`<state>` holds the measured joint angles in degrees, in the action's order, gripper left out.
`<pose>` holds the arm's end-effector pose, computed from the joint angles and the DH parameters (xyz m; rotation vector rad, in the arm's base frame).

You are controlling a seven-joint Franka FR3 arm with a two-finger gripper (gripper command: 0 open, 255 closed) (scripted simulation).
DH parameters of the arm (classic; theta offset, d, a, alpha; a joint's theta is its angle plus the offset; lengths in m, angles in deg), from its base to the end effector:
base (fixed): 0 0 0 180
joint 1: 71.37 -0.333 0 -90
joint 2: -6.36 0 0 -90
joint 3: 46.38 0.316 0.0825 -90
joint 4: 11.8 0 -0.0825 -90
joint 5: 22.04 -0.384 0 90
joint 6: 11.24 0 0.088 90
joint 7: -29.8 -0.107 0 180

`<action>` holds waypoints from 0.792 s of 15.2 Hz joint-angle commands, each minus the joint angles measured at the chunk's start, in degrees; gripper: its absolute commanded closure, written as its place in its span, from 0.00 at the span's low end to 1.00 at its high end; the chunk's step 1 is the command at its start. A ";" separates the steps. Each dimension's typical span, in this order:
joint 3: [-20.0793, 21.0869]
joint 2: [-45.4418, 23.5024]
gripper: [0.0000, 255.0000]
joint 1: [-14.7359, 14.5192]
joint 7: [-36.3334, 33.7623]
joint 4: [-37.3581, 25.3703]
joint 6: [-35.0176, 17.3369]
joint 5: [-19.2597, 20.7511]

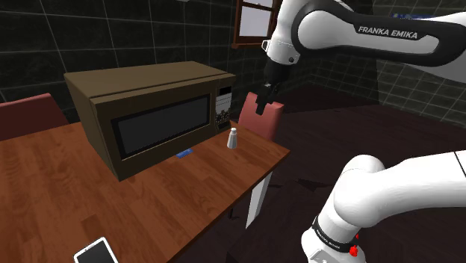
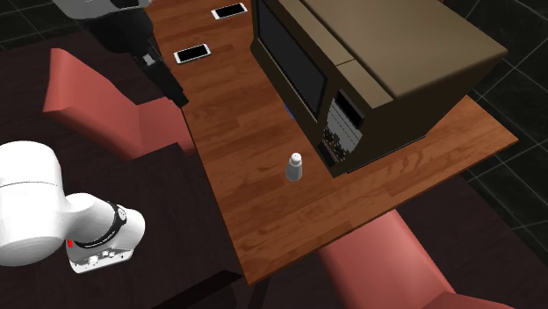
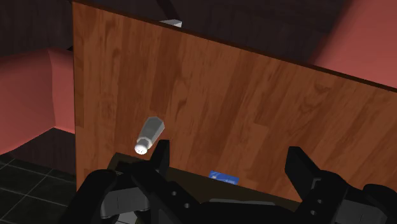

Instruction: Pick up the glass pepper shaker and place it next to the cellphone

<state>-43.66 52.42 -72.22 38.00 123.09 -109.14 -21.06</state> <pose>0.3151 0.0229 0.6099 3.0592 0.2986 0.2389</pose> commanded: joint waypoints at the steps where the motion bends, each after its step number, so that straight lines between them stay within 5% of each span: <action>1: 0.00 0.00 0.00 0.00 0.00 0.00 0.00 0.00; 12: -2.12 -19.55 0.00 3.55 -0.54 -0.53 -16.52 3.28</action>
<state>-45.34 34.55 -69.10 37.26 122.51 -124.09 -18.16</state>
